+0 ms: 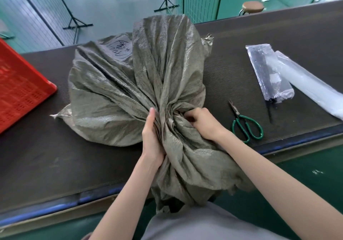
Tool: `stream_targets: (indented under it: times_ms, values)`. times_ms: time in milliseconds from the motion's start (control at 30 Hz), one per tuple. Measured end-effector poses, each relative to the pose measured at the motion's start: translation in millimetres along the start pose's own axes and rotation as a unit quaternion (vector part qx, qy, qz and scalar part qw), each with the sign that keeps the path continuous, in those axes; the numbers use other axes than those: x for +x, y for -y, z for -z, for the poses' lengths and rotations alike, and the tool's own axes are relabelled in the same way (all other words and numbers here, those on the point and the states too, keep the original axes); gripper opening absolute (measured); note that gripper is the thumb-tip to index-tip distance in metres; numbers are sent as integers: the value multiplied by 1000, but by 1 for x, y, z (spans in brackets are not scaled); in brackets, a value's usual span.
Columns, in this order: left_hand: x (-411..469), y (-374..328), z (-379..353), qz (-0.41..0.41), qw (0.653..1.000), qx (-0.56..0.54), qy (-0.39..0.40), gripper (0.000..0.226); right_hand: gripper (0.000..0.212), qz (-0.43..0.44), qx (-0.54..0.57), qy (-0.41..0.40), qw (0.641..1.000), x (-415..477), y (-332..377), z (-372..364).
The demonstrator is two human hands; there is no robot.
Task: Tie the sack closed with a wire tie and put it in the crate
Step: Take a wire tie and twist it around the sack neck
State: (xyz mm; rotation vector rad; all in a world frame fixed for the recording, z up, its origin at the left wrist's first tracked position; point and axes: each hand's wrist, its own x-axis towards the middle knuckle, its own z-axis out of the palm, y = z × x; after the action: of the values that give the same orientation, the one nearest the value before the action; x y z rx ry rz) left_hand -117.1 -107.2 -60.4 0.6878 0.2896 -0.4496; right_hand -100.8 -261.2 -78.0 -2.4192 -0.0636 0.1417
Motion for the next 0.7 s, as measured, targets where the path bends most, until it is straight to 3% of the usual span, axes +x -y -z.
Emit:
stream_targets:
  times_ms: [133, 433, 533, 700]
  values:
    - [-4, 5, 4, -83, 990, -65, -97, 46, 14, 24, -18, 60, 998, 4, 2, -2]
    - [-4, 10, 19, -96, 918, -237, -304, 29, 15, 42, -3, 69, 997, 1, -3, 0]
    - [1, 11, 28, -20, 933, -172, -314, 28, 18, 3, 1, 80, 997, -1, -5, -4]
    - [-1, 18, 34, 104, 958, 112, -243, 30, 32, -32, -22, 114, 993, -3, -11, -10]
